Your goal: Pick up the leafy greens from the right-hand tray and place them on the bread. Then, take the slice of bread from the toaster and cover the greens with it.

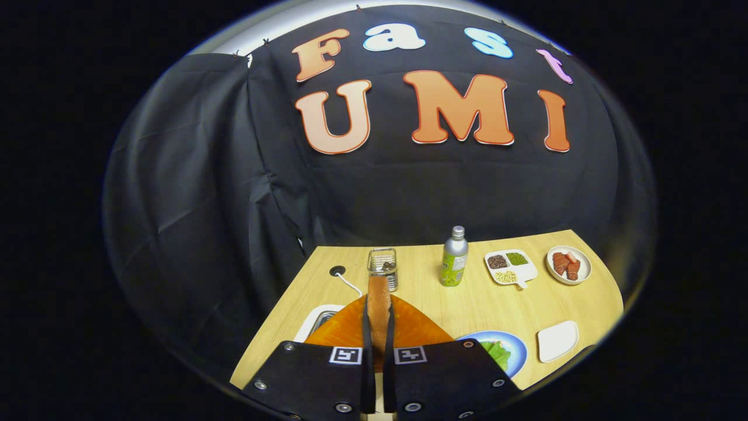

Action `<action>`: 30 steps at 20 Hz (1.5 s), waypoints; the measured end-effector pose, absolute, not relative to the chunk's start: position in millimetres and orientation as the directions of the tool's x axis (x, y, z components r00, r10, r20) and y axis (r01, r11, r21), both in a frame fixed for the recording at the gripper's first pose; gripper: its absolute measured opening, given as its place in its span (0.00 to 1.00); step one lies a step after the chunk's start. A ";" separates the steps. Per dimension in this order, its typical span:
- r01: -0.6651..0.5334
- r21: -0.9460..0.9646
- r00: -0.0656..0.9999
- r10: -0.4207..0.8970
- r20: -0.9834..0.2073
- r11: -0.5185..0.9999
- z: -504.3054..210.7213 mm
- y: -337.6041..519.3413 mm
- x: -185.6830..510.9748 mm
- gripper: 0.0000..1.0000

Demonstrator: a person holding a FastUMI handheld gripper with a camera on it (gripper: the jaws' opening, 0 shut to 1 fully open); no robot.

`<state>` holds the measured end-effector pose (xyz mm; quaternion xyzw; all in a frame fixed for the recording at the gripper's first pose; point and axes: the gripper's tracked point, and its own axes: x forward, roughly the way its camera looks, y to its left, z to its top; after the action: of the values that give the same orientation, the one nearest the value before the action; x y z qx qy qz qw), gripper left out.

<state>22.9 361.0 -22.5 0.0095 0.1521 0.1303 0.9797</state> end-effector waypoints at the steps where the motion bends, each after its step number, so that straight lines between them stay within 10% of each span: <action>1: -0.247 0.065 0.920 0.255 -0.297 0.967 -25.0 351.2 23.1 0.06; 30: -0.186 0.102 0.840 0.212 -0.499 0.977 -182.2 195.5 37.9 0.11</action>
<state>37.9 195.5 -182.2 0.0246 0.2628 0.1038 0.9589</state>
